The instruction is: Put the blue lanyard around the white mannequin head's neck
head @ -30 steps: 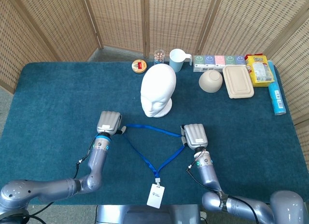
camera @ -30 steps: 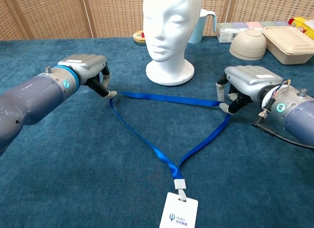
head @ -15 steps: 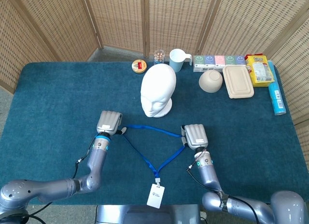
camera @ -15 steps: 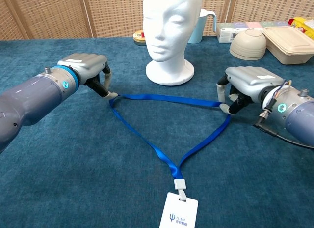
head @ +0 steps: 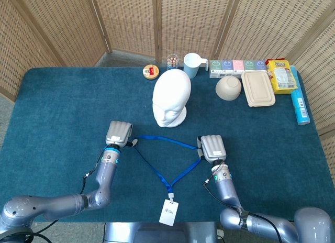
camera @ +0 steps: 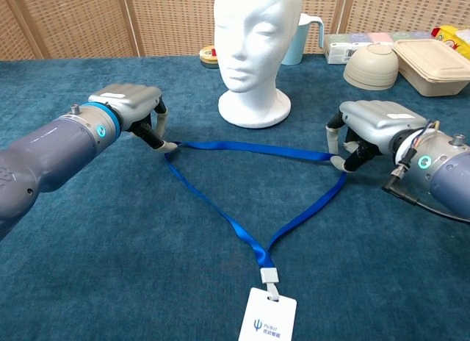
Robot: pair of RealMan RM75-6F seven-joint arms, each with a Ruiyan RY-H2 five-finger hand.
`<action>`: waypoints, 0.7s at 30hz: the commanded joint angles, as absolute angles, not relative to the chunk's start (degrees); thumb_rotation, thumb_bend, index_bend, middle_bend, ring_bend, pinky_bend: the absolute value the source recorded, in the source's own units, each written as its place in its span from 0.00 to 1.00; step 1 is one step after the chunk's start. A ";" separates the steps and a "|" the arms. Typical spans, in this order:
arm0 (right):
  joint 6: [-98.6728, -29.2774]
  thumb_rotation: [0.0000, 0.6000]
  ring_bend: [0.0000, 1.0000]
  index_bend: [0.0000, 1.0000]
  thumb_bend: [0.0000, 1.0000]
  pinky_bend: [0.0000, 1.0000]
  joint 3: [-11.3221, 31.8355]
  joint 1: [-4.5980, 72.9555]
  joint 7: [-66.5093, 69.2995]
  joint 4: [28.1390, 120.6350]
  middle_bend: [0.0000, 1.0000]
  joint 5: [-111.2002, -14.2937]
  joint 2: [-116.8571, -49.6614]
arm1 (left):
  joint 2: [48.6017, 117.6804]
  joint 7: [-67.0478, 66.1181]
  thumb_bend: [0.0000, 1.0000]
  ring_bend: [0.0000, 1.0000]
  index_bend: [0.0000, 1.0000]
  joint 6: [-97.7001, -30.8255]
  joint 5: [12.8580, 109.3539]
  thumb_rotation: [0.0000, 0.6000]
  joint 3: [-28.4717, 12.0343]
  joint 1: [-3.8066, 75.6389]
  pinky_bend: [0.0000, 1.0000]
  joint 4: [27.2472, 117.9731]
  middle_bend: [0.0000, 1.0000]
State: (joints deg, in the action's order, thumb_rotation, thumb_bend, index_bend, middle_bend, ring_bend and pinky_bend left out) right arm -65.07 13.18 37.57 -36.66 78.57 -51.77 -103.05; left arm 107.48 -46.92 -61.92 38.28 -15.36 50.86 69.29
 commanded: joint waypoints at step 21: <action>-64.80 0.97 1.00 0.61 0.49 1.00 13.40 37.37 -35.81 78.22 0.95 -51.28 -102.74 | 108.94 -47.88 0.34 1.00 0.58 -60.88 37.35 0.73 -16.08 51.44 1.00 67.34 0.91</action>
